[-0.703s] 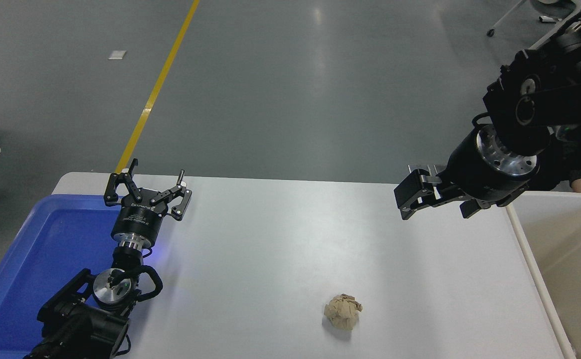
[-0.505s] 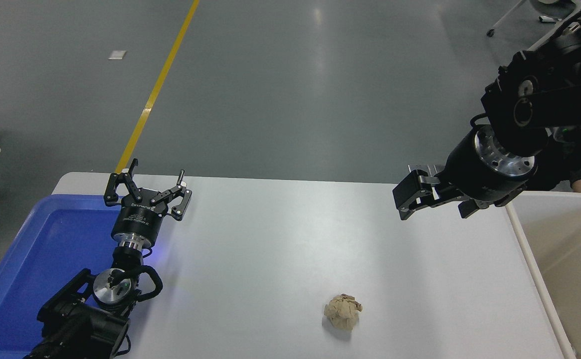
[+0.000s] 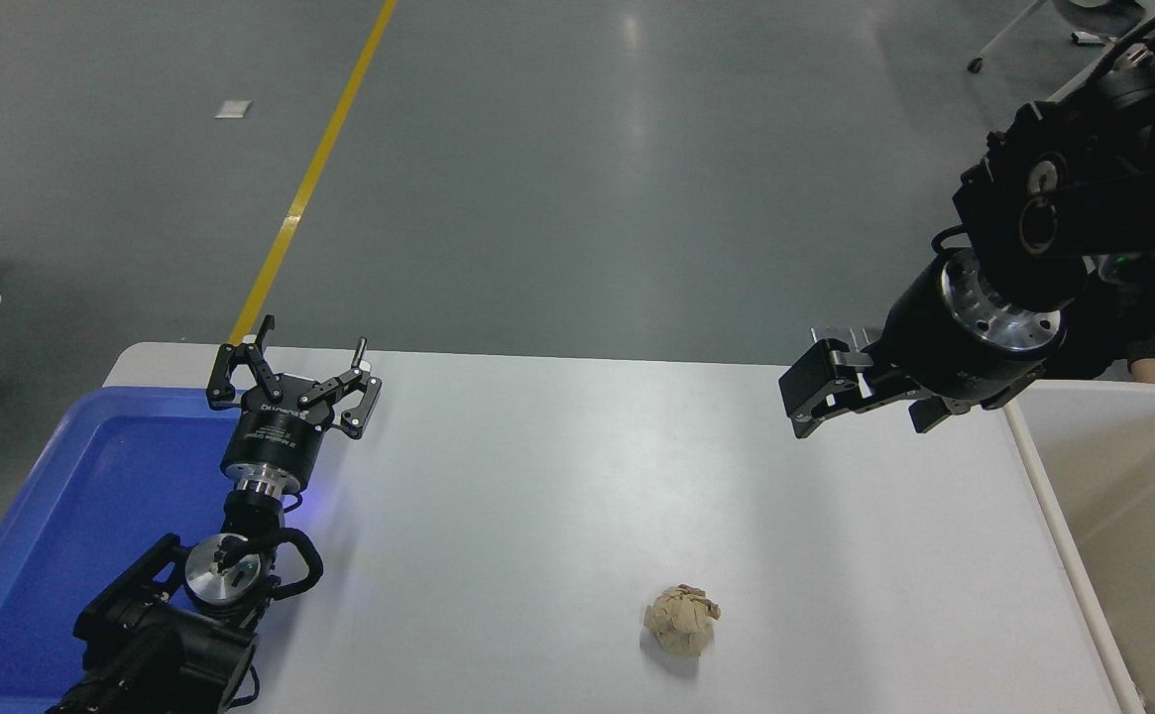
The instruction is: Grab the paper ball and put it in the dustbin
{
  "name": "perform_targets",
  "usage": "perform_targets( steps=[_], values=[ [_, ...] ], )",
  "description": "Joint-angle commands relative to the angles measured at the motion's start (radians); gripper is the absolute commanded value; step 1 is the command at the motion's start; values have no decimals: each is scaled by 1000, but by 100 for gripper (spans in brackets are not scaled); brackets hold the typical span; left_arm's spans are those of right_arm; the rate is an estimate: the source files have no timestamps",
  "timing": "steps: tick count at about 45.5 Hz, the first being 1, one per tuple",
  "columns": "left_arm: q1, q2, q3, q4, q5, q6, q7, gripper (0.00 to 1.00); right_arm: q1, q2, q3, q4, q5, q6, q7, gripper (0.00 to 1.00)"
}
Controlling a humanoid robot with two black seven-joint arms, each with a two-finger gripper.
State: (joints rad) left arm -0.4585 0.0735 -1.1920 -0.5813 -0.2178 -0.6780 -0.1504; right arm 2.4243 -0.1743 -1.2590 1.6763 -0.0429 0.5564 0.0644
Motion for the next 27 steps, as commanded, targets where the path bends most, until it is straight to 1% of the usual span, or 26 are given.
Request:
perform_targets(
  steps=[1,7,12,24,27],
  values=[
    [0,0,0,0,0,0,0,99,-2,-1,49,0,31,-4,0,100],
    [0,0,0,0,0,0,0,99,-13,18,65,0,77,-13,0,100],
    [0,0,0,0,0,0,0,99,-28,50,87,0,83,-62,0,100],
    [0,0,0,1,0,0,2,99,-218,170,133,-1,86,-331,0,100],
    [0,0,0,0,0,0,0,99,-273,174,156,-3,86,-377,0,100]
  ],
)
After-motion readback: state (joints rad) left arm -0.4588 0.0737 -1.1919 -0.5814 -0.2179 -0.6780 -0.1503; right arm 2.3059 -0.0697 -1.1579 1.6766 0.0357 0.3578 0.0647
